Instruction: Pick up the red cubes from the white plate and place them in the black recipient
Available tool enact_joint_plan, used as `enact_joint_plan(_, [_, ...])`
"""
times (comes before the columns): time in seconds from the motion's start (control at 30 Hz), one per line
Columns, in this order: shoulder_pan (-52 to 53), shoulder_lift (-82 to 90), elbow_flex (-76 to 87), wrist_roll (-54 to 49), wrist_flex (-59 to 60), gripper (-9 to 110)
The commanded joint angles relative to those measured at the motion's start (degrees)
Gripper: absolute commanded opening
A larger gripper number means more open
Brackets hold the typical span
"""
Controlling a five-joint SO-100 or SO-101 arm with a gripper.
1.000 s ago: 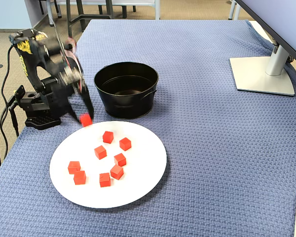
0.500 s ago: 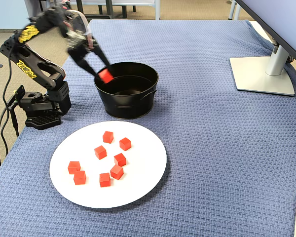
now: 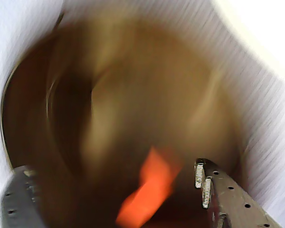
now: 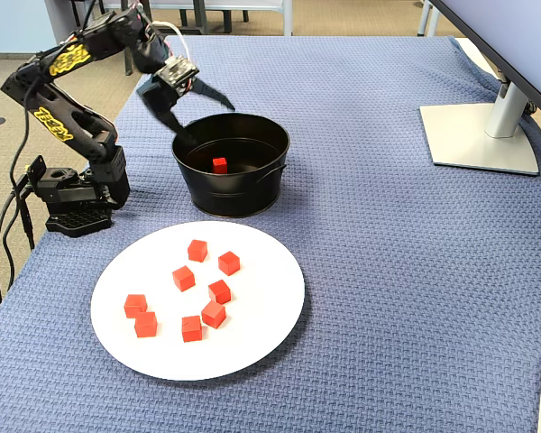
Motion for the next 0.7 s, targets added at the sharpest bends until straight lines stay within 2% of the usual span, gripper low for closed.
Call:
enact_joint_plan(0.0, [18.5,0.6,2.8,-8.3,-9.1,27])
enact_joint_plan(0.17, [27.1,-7.7,6.4,-1.7,-14.8,27])
enact_joint_plan(0.53, [25.9,-29.5,0.3,16.9,-15.6,25])
enact_joint_plan(0.67, [24.7,-32.9,-1.2,19.9,-15.2,25])
